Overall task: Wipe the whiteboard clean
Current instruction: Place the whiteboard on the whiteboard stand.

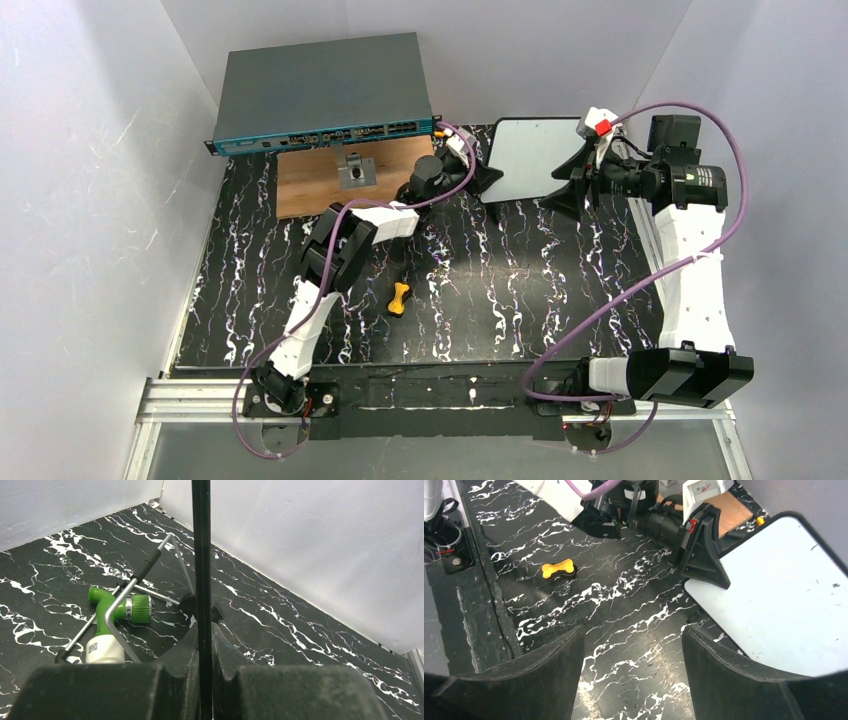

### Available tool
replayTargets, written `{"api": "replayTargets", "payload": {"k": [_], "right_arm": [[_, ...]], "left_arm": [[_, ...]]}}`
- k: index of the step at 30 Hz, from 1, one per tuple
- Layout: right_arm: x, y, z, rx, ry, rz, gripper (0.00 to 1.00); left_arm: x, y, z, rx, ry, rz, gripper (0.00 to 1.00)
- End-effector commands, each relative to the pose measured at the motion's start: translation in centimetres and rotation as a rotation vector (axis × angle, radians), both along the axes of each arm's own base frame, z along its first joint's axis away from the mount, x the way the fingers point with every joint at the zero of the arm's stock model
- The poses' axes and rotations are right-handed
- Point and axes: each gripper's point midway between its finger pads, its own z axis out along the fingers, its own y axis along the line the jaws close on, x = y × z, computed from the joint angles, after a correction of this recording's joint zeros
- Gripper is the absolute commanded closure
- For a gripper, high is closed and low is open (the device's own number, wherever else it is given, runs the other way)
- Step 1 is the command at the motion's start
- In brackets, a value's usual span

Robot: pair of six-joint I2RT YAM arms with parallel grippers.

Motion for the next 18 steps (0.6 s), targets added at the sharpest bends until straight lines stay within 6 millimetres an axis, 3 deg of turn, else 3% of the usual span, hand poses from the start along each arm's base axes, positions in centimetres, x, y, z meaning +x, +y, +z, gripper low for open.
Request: {"api": "replayTargets", "payload": {"k": [1,9,12,14,18], "right_arm": [[-1.2,0.2,0.5,0.035,-0.041,0.018,0.23],[-1.9,-0.2,-2.6,0.035,0.021,-0.009,0.23],[-1.3,-1.0,-5.6,-0.001,0.060,-0.051,0.23],[-0.8,-1.7,-6.6,-0.052,0.027,-0.063,0.22],[0.0,-2.7,-5.8,-0.114,-0.024,-0.031,0.22]], "left_arm": [[1.5,3.0,-0.4,0.004,-0.022,0.026,1.00],[1.4,4.8,-2.4,0.028,-0.022,0.039,1.00],[1.1,5.1,-3.0,0.058,-0.054,0.035,1.00],[0.8,5.2,-3.1,0.079,-0.077,0.022,1.00],[0.2,5.7,-3.6,0.129,-0.103,0.015,1.00]]}}
